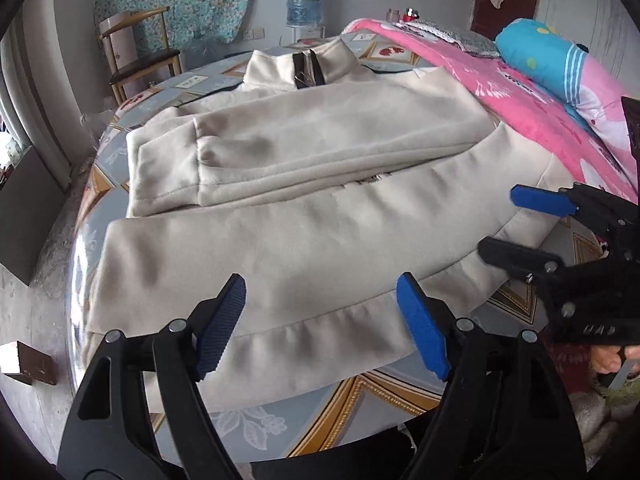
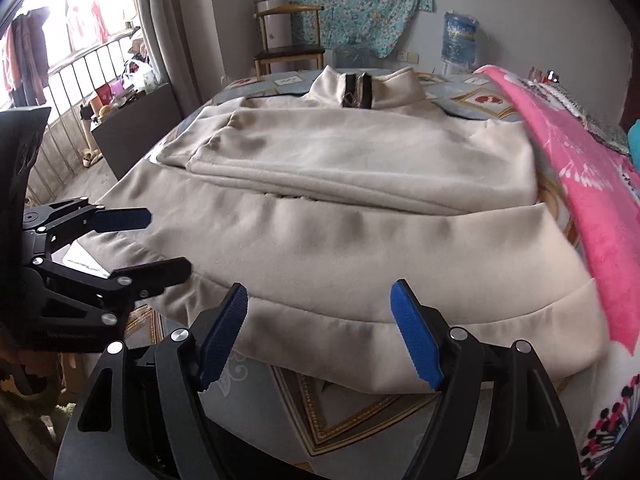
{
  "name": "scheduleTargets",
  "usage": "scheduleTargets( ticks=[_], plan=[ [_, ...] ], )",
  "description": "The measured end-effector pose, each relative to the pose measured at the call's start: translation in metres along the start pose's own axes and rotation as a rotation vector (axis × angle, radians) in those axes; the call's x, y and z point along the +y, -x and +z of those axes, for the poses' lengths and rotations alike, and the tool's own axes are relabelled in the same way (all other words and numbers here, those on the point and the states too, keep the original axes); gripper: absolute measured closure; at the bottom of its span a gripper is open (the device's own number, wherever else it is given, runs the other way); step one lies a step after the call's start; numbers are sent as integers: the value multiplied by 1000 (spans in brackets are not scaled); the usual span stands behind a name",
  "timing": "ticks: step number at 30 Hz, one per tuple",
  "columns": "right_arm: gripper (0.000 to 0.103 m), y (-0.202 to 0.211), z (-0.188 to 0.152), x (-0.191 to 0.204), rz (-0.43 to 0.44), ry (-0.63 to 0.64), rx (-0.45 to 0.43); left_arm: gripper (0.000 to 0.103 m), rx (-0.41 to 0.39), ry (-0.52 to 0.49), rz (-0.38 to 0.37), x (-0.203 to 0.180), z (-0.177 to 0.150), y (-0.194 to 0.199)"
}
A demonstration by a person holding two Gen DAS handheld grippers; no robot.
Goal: Fold large clothes
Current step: 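Move both open tools over the folded jacket to the collar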
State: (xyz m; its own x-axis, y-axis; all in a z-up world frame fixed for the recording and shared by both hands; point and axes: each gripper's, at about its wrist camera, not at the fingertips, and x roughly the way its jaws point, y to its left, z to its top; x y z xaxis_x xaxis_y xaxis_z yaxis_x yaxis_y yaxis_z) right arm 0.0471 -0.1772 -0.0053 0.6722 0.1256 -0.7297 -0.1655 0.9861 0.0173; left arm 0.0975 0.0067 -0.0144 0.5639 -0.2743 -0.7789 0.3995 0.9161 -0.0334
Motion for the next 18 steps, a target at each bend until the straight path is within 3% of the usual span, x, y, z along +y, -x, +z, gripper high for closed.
scheduleTargets(
  ticks=[3,6,7,8,10,13,18],
  plan=[
    [31,8,1,-23,-63,-51,-23,29,-5,80,33,27,-2,7],
    [31,-13,-9,-46,-139,-100,42,29,49,199,54,62,-11,-6],
    [31,-23,-13,-51,-137,-112,69,29,56,223,45,71,-15,-12],
    [28,-22,-16,-54,-118,-126,38,29,32,221,40,74,-17,-10],
    [28,-21,-11,-54,-122,-116,63,29,48,213,55,75,-14,-8],
    [28,-12,1,-58,-94,-134,44,29,7,202,65,75,-6,5],
    [28,7,47,-70,-1,-165,29,29,-66,167,74,77,31,29]
  ],
)
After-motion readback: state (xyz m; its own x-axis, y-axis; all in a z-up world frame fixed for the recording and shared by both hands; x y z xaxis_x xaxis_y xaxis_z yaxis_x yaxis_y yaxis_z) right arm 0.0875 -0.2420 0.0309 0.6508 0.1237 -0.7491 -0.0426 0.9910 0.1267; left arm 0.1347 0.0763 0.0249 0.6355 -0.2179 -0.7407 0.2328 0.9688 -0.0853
